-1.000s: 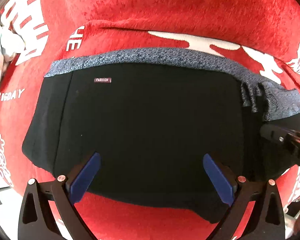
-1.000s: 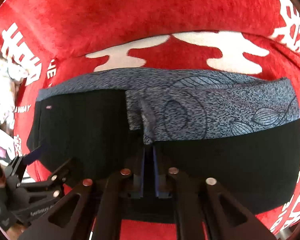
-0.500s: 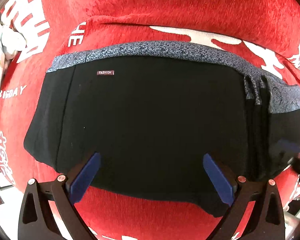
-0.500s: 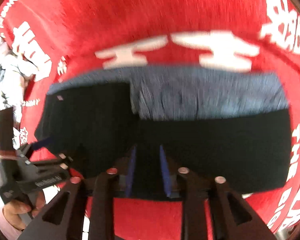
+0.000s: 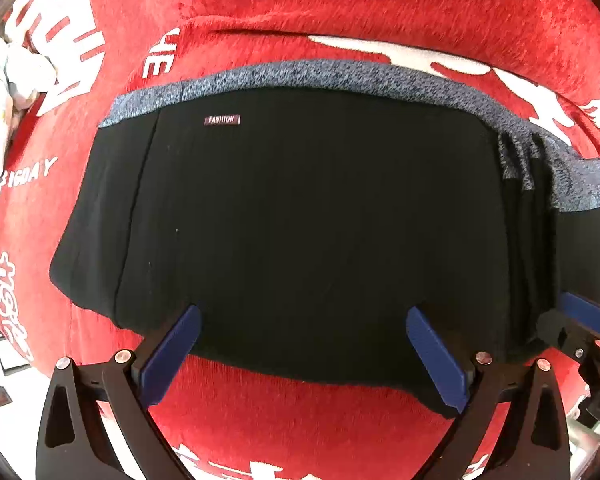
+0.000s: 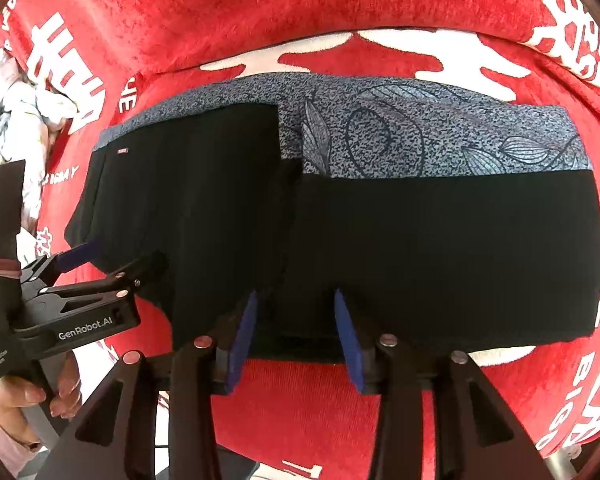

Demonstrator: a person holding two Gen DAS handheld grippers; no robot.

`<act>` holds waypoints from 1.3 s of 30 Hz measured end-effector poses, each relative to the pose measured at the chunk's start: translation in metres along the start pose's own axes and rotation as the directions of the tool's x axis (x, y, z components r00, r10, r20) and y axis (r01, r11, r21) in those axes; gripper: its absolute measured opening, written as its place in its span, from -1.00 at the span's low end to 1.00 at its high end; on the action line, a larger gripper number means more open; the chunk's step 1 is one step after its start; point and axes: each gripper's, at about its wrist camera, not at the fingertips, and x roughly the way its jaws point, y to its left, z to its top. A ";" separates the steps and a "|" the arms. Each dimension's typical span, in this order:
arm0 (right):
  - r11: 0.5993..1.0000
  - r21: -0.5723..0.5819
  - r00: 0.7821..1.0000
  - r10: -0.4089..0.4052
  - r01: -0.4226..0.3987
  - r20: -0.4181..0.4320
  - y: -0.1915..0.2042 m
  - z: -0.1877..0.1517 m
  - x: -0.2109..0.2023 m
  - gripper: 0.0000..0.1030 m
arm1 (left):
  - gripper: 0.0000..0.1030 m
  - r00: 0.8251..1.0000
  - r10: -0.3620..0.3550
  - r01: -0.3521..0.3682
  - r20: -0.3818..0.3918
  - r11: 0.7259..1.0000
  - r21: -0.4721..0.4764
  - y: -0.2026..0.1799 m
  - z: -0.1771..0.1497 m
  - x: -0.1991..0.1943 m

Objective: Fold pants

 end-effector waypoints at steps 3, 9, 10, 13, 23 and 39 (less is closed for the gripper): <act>1.000 -0.008 1.000 -0.012 0.012 -0.005 0.005 0.000 0.001 -0.02 | 1.00 1.000 -0.007 0.007 -0.006 1.000 -0.017 0.004 -0.001 0.005; 0.997 -0.058 0.998 -0.060 0.059 -0.025 0.017 0.001 0.005 0.12 | 1.00 0.999 -0.042 0.043 0.004 0.998 -0.048 0.015 -0.006 0.005; 0.995 -0.067 0.997 -0.071 0.069 -0.031 0.020 0.001 0.006 0.15 | 1.00 0.998 -0.056 0.057 0.003 0.997 -0.049 0.017 -0.007 0.005; 0.993 -0.077 0.995 -0.089 0.086 -0.041 0.026 0.003 0.008 0.20 | 1.00 0.995 -0.098 0.099 0.017 0.994 -0.052 0.027 -0.010 0.005; 0.986 -0.112 0.989 -0.134 0.126 -0.069 0.041 0.005 0.008 0.27 | 1.00 0.988 -0.146 0.152 0.047 0.978 -0.140 0.067 -0.014 0.002; 0.982 -0.188 0.999 0.024 -0.029 -0.028 0.092 0.016 0.007 0.27 | 1.00 0.992 -0.114 0.121 0.046 0.970 -0.212 0.109 -0.027 -0.011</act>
